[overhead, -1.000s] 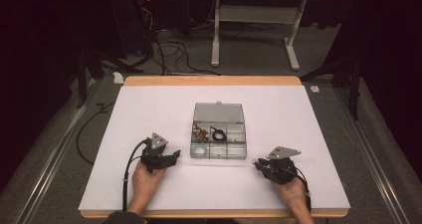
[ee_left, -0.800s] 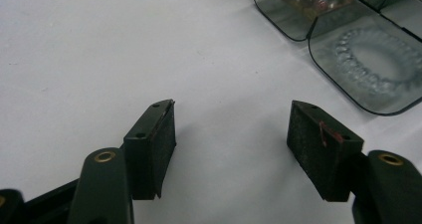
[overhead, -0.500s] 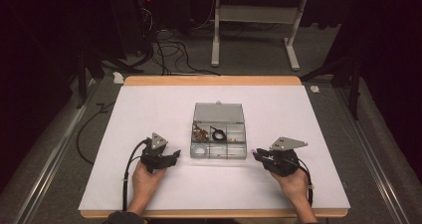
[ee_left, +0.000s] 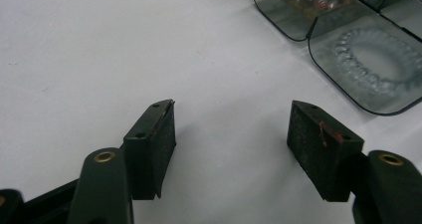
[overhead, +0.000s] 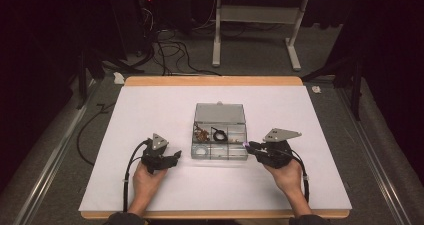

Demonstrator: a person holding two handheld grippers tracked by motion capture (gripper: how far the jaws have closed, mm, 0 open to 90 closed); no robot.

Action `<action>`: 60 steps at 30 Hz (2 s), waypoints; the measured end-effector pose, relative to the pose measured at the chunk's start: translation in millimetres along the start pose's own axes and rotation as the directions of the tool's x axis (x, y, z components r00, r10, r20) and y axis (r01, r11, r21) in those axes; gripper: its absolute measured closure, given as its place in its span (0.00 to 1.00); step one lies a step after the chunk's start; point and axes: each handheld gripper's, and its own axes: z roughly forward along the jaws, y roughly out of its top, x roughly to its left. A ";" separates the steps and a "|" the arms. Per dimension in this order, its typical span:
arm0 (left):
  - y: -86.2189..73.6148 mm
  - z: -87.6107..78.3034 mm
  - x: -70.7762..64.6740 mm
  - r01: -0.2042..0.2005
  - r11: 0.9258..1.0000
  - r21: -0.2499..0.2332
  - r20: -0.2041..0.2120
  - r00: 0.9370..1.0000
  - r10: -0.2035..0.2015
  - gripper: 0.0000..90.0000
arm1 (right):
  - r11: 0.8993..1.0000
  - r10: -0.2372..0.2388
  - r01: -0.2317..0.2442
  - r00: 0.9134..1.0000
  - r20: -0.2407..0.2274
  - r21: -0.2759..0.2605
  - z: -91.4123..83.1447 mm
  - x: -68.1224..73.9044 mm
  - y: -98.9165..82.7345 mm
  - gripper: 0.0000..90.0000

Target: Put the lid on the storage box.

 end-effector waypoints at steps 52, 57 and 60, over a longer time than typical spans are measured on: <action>12.4 3.6 2.8 -0.027 0.997 0.066 0.032 0.999 0.025 0.36 | 0.981 0.192 -0.186 0.973 0.125 -0.062 33.7 -35.7 2.6 0.56; 27.7 5.0 10.7 0.016 1.000 0.018 0.046 0.999 -0.017 0.35 | 0.970 0.237 -0.228 0.961 0.141 -0.079 42.4 -42.9 4.5 0.54; 33.4 5.3 14.0 0.043 0.999 0.013 0.063 0.997 -0.044 0.35 | 0.969 0.246 -0.239 0.958 0.148 -0.062 45.1 -46.1 6.6 0.54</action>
